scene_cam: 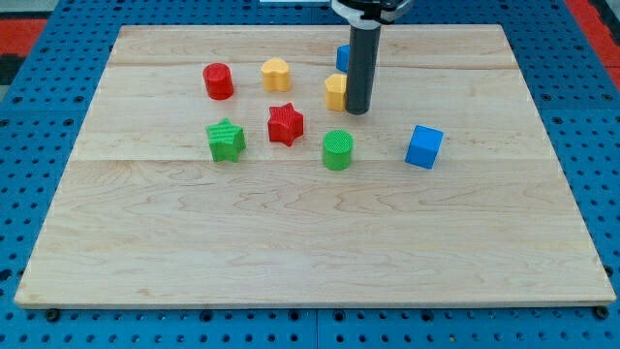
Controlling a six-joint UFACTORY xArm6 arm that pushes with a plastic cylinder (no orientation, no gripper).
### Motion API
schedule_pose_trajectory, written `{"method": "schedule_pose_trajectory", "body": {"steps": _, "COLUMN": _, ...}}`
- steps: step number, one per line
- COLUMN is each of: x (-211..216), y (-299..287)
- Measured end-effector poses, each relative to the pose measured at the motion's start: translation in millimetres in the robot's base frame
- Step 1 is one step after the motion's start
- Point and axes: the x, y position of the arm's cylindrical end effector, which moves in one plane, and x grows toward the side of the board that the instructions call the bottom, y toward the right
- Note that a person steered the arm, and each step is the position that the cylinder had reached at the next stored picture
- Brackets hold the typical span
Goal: Move the green circle towards the bottom center
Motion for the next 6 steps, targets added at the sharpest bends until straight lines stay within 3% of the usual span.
{"method": "schedule_pose_trajectory", "body": {"steps": 3, "x": 43.5, "y": -70.9}}
{"method": "schedule_pose_trajectory", "body": {"steps": 5, "x": 42.7, "y": -31.0}}
{"method": "schedule_pose_trajectory", "body": {"steps": 6, "x": 62.2, "y": -30.8}}
